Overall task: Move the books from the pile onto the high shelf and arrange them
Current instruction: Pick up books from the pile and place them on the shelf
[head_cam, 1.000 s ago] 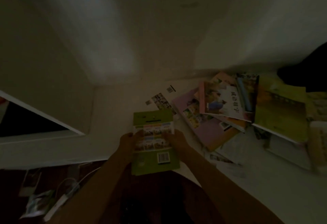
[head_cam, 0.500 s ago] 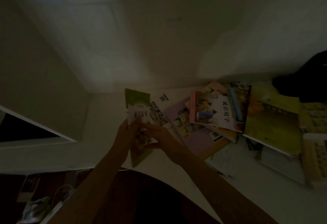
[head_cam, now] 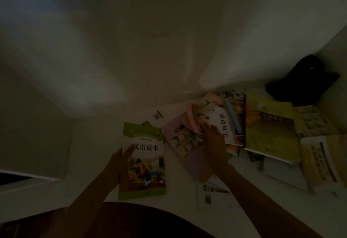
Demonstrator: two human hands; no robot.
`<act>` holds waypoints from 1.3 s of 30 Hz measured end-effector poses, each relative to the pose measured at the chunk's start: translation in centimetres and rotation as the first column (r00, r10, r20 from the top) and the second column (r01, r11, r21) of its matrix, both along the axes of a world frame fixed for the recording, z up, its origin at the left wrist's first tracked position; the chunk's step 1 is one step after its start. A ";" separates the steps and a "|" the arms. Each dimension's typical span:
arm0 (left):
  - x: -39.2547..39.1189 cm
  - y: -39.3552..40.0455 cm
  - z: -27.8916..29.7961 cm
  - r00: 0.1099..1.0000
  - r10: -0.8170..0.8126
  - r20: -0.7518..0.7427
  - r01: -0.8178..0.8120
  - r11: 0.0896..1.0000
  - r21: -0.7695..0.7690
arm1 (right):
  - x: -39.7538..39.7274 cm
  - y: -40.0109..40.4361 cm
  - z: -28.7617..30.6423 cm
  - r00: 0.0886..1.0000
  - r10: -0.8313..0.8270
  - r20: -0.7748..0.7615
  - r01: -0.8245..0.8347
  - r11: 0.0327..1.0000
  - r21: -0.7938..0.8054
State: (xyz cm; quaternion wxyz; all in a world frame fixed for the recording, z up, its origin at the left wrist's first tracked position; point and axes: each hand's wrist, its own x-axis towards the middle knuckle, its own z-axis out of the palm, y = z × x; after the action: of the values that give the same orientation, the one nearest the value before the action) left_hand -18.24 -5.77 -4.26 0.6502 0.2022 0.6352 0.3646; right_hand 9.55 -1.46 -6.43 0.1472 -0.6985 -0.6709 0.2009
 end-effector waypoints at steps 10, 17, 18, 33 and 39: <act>0.0 3.6 0.3 0.927 -0.156 0.341 0.183 0.982 -0.050 | -3.5 -7.3 -0.2 0.782 0.624 0.003 -0.609 0.762 0.221; -0.4 3.7 0.3 0.892 -0.416 0.175 0.422 0.907 0.006 | -2.7 -7.2 0.0 0.856 0.513 -0.063 -0.507 0.857 0.088; -0.2 4.1 0.7 0.893 -0.416 0.168 0.421 0.907 0.012 | -2.1 -6.8 0.4 0.892 0.445 -0.078 -0.435 0.893 0.115; 1.7 5.4 -0.2 0.912 -0.310 0.270 0.316 0.949 0.023 | 3.0 2.2 -0.4 0.932 0.244 0.267 -0.187 0.957 -0.220; 0.8 4.2 0.3 0.957 -0.204 0.207 0.218 0.975 -0.046 | 5.1 1.3 0.2 0.898 0.303 0.320 -0.272 0.952 -0.139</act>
State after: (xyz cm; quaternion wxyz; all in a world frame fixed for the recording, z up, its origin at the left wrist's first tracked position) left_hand -17.45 -1.60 -4.00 0.7529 0.2086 0.5530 0.2896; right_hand 14.64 -0.20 -6.25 -0.0332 -0.6218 -0.7720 0.1280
